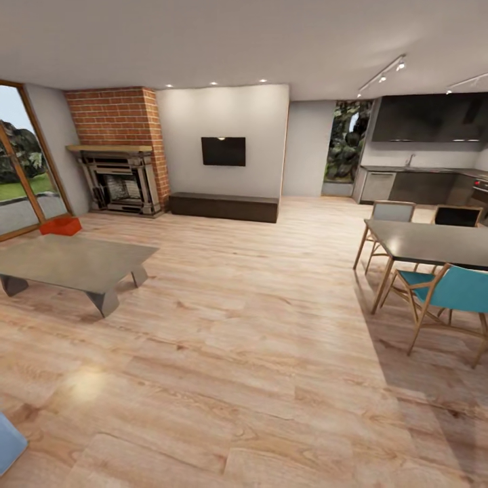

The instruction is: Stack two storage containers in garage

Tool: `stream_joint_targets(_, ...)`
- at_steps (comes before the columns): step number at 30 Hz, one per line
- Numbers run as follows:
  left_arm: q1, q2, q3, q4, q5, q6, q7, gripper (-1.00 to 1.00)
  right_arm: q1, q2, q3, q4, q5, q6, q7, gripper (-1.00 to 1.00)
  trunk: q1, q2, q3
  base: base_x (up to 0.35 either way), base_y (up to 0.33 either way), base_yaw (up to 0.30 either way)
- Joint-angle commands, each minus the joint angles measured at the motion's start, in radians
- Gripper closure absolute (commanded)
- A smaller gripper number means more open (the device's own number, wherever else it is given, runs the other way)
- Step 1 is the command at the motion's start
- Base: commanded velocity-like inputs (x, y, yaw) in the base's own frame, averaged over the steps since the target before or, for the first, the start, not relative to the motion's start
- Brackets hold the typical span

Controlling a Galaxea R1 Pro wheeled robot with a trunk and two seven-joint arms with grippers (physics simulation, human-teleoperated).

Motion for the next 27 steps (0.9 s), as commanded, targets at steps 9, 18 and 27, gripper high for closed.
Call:
stream_joint_targets(9,0.000,0.000,-0.002,-0.001,0.005,0.002,0.003,-1.00,-0.001,-0.001,-0.007,0.002,0.009,-0.004,-0.004,-1.00,0.001,-0.001,-0.002,0.337,0.000,0.000)
stream_joint_targets(18,-0.001,0.000,-0.002,-0.001,0.005,0.002,0.003,-1.00,-0.001,-0.001,-0.007,0.002,0.009,-0.004,-0.004,-1.00,0.001,-0.001,-0.002,0.337,0.000,0.000)
stream_joint_targets(27,-0.001,0.000,-0.002,-0.002,0.005,0.002,0.003,-1.00,-0.001,-0.001,-0.007,0.002,0.009,-0.004,-0.003,-1.00,0.001,-0.001,-0.002,0.337,0.000,0.000)
